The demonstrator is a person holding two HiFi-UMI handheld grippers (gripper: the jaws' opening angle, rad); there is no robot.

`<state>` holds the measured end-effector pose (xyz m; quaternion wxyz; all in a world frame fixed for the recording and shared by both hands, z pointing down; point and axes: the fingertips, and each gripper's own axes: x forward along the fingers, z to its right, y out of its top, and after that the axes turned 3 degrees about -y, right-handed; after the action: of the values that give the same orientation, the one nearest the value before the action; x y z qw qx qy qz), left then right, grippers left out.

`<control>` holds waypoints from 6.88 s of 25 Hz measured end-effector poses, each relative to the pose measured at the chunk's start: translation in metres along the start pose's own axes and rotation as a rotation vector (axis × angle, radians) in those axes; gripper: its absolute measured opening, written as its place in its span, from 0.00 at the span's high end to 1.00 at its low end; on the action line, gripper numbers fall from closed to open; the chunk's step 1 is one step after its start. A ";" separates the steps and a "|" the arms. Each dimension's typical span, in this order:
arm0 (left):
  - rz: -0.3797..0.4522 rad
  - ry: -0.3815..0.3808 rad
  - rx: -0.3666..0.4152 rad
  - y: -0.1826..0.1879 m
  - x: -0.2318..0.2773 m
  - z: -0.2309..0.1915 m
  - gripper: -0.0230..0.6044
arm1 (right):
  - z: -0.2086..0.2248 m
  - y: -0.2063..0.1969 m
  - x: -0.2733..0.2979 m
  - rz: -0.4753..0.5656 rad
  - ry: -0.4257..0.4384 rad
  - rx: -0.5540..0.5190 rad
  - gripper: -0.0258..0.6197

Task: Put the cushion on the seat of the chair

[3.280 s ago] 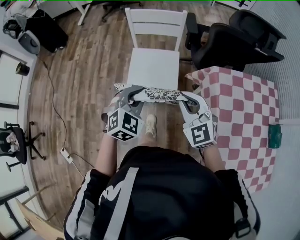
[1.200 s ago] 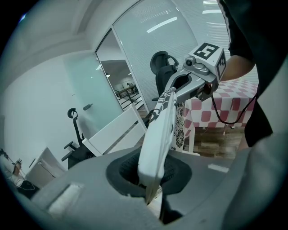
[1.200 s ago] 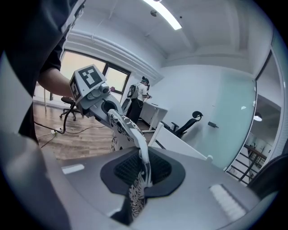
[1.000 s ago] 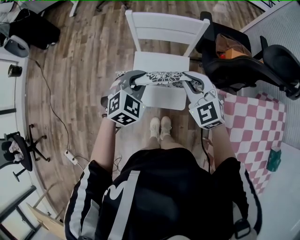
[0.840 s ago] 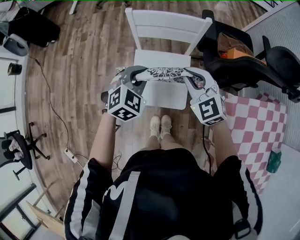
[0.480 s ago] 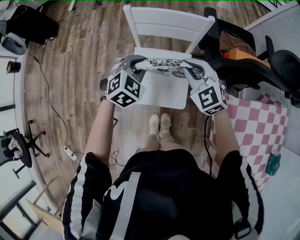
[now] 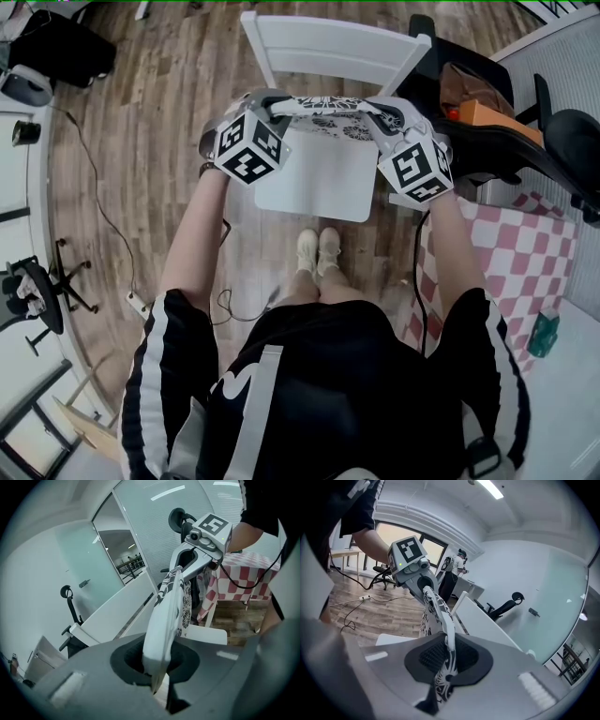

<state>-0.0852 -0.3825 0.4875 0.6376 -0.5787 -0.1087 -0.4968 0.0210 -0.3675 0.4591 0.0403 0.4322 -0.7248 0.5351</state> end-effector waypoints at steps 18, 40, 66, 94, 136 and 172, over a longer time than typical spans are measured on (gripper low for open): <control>-0.051 0.060 0.069 0.004 0.059 -0.063 0.92 | 0.058 -0.023 0.059 -0.005 -0.002 -0.052 0.94; -0.043 0.031 0.050 -0.065 0.093 0.006 0.92 | -0.035 -0.089 0.073 -0.074 0.119 -0.007 0.94; -0.089 -0.056 0.044 -0.143 0.114 0.118 0.89 | -0.149 -0.158 0.071 -0.148 0.217 0.051 0.94; -0.158 -0.152 0.048 -0.195 0.120 0.201 0.81 | -0.240 -0.214 0.062 -0.234 0.324 0.047 0.93; -0.276 -0.320 0.002 -0.250 0.135 0.314 0.73 | -0.333 -0.284 0.047 -0.400 0.429 0.064 0.92; -0.225 -0.236 -0.268 -0.228 0.096 0.321 0.49 | -0.339 -0.238 0.014 -0.350 0.318 0.342 0.49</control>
<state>-0.0721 -0.1220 0.7985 0.4783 -0.6967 -0.1797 -0.5036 0.0353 -0.1139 0.7864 0.1719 0.4619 -0.5230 0.6954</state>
